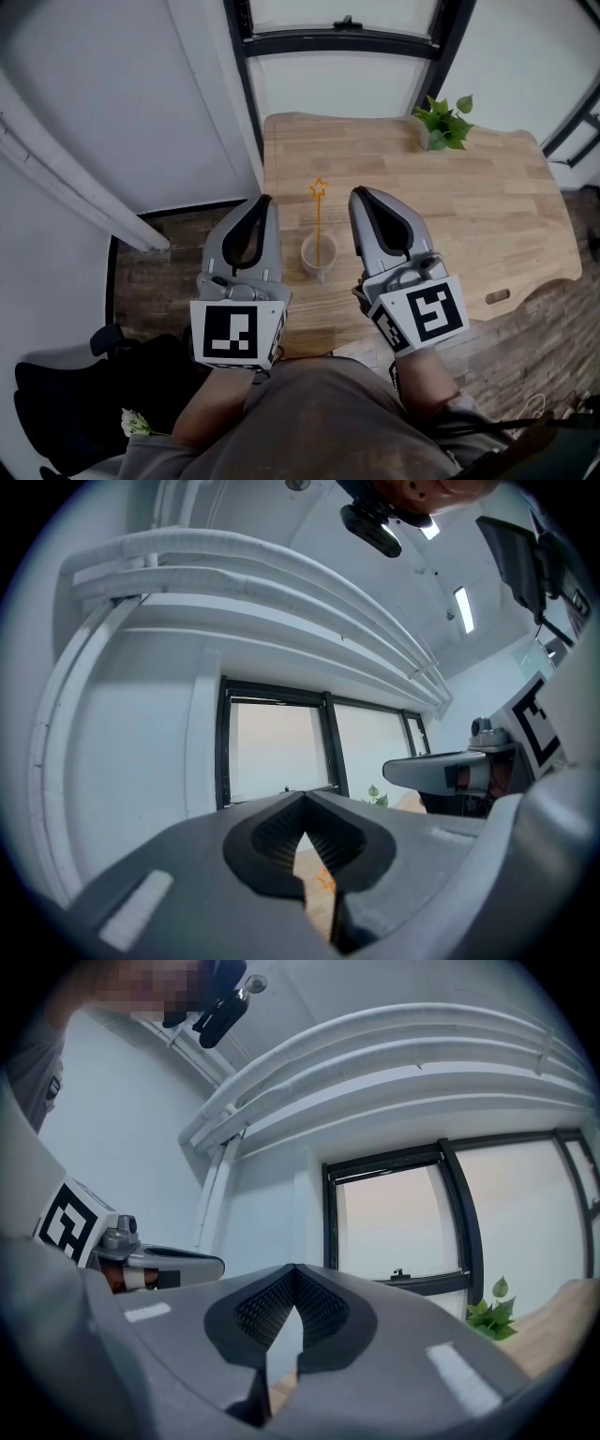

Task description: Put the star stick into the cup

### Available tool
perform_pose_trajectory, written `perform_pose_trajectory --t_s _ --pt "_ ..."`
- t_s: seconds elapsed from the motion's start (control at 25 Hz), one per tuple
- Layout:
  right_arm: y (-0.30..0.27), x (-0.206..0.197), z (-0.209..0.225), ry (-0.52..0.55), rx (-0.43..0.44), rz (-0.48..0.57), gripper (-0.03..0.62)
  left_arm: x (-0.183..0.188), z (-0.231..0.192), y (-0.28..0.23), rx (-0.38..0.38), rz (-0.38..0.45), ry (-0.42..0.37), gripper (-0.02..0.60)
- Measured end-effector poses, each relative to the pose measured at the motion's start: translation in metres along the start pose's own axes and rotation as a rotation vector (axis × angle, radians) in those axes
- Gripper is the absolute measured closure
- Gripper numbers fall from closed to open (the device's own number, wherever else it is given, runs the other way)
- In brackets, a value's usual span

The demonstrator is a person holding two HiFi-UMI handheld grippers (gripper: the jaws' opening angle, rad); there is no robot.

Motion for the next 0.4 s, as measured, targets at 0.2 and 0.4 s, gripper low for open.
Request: perform_pose_trajectory --t_s 0.2,0.4 --pt "-0.0018 -0.0016 0.0005 0.0 0.001 -0.002 0.571 -0.0008 -0.0006 -0.0016 0.001 -0.001 -0.001 0.581" --pt "-0.005 -0.0037 0.0009 -0.001 0.002 -0.004 0.571 -0.0025 -0.0025 -0.0033 0.001 -0.003 0.002 0.581"
Point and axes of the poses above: the fingertips, and each gripper's own axes: y backward along the fingers, z to its right, x out of its top, the point moved 6 cm from there along y, backward along the fingers, and after that the axes turned 1 degree about z, right-handed, at the moved point
